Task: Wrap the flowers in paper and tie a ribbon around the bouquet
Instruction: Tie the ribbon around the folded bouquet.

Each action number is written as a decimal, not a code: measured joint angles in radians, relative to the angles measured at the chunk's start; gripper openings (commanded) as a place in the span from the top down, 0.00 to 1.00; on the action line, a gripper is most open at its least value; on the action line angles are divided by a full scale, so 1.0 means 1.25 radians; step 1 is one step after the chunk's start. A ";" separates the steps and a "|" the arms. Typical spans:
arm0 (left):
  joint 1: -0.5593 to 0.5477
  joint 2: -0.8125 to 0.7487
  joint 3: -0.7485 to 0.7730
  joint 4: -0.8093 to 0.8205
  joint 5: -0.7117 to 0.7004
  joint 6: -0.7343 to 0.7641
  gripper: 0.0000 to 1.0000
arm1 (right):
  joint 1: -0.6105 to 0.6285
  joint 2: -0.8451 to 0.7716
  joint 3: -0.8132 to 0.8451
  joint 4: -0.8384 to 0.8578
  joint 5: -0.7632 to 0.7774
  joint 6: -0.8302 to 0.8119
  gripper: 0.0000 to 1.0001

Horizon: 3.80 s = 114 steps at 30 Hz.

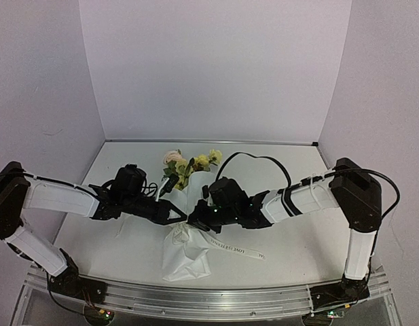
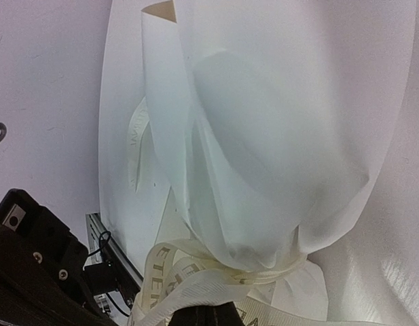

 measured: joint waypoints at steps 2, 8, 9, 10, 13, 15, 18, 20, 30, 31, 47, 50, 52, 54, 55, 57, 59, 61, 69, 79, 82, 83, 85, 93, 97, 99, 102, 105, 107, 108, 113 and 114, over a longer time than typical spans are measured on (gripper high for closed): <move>0.000 0.025 0.007 -0.001 0.017 0.000 0.99 | 0.000 0.000 0.001 -0.005 0.000 -0.002 1.00; -0.001 0.073 0.010 -0.011 0.036 -0.001 1.00 | 0.000 0.000 0.003 -0.007 0.000 -0.009 1.00; 0.000 0.074 0.010 -0.011 0.035 -0.001 1.00 | 0.000 0.000 0.003 -0.007 0.000 -0.009 0.98; 0.000 0.074 0.010 -0.013 0.034 -0.001 1.00 | 0.000 0.000 0.003 -0.007 0.000 -0.009 0.97; -0.001 0.073 0.010 -0.021 0.025 -0.002 1.00 | 0.000 0.000 0.003 -0.006 -0.001 -0.009 0.95; -0.001 0.075 0.010 -0.028 0.015 -0.002 1.00 | 0.000 0.000 0.001 -0.001 -0.001 -0.008 0.93; -0.001 0.088 0.010 -0.042 0.000 -0.002 1.00 | 0.000 0.000 -0.006 0.007 0.000 -0.008 0.92; -0.001 0.103 0.010 -0.045 -0.007 -0.002 1.00 | 0.000 0.000 -0.013 0.014 0.000 -0.008 0.90; -0.001 0.116 0.012 -0.052 -0.011 -0.002 1.00 | 0.000 -0.030 -0.057 0.028 0.010 -0.007 0.79; -0.001 0.116 0.012 -0.052 -0.011 -0.002 1.00 | 0.000 -0.034 -0.058 0.030 0.011 -0.007 0.77; -0.001 0.112 0.012 -0.052 0.005 0.016 1.00 | 0.000 -0.050 -0.057 0.012 0.013 -0.001 0.70; -0.001 0.112 0.012 -0.052 0.013 0.020 1.00 | 0.000 -0.050 -0.047 -0.002 0.012 0.000 0.70; -0.001 0.112 0.012 -0.052 0.017 0.022 1.00 | 0.000 -0.050 -0.036 -0.003 0.012 0.002 0.71; -0.001 0.112 0.012 -0.052 0.021 0.024 1.00 | 0.000 -0.050 -0.028 -0.003 0.011 0.003 0.73; -0.001 0.112 0.012 -0.052 0.023 0.025 1.00 | 0.000 -0.049 -0.024 -0.003 0.011 0.003 0.73; -0.001 0.112 0.012 -0.052 0.028 0.031 1.00 | 0.000 -0.046 -0.020 -0.003 0.009 0.005 0.75; -0.001 0.111 0.012 -0.053 0.030 0.038 1.00 | 0.000 -0.039 -0.017 -0.002 0.009 0.007 0.75; -0.001 0.111 0.013 -0.056 0.034 0.041 1.00 | 0.000 -0.033 -0.017 -0.005 0.009 0.009 0.76; -0.001 0.111 0.023 -0.072 0.034 0.042 0.97 | 0.000 -0.029 -0.028 -0.007 0.009 0.010 0.90; -0.001 0.073 0.023 -0.087 0.012 0.037 0.81 | 0.005 -0.029 -0.030 -0.007 0.011 0.009 1.00; -0.001 0.043 0.023 -0.088 0.005 0.035 0.77 | 0.009 -0.029 -0.030 -0.007 0.013 0.008 1.00; -0.001 0.030 0.023 -0.088 0.000 0.032 0.76 | 0.009 -0.029 -0.030 -0.007 0.013 0.007 1.00; -0.001 0.005 0.023 -0.088 -0.010 0.031 0.76 | 0.011 -0.029 -0.030 -0.008 0.015 0.007 1.00; 0.000 -0.014 0.071 -0.163 -0.072 0.053 0.76 | 0.014 -0.029 -0.036 -0.008 0.026 0.004 1.00; -0.001 0.025 0.107 -0.207 -0.079 0.077 0.72 | 0.014 -0.029 -0.041 -0.010 0.031 0.005 1.00; -0.001 0.037 0.112 -0.232 -0.079 0.087 0.70 | 0.014 -0.030 -0.044 -0.011 0.033 0.005 1.00; -0.001 0.051 0.117 -0.262 -0.085 0.100 0.69 | 0.015 -0.030 -0.049 -0.013 0.036 0.005 1.00; -0.001 0.070 0.135 -0.290 -0.091 0.110 0.66 | 0.015 -0.030 -0.052 -0.013 0.038 0.005 1.00; -0.002 0.076 0.142 -0.300 -0.093 0.117 0.66 | 0.015 -0.030 -0.052 -0.013 0.040 0.005 1.00; -0.004 0.076 0.144 -0.305 -0.096 0.122 0.66 | 0.015 -0.030 -0.052 -0.013 0.040 0.005 1.00; -0.022 0.076 0.162 -0.326 -0.136 0.132 0.69 | 0.015 -0.030 -0.052 -0.013 0.039 0.005 1.00; -0.024 0.074 0.168 -0.330 -0.144 0.134 0.69 | 0.015 -0.030 -0.052 -0.013 0.039 0.005 1.00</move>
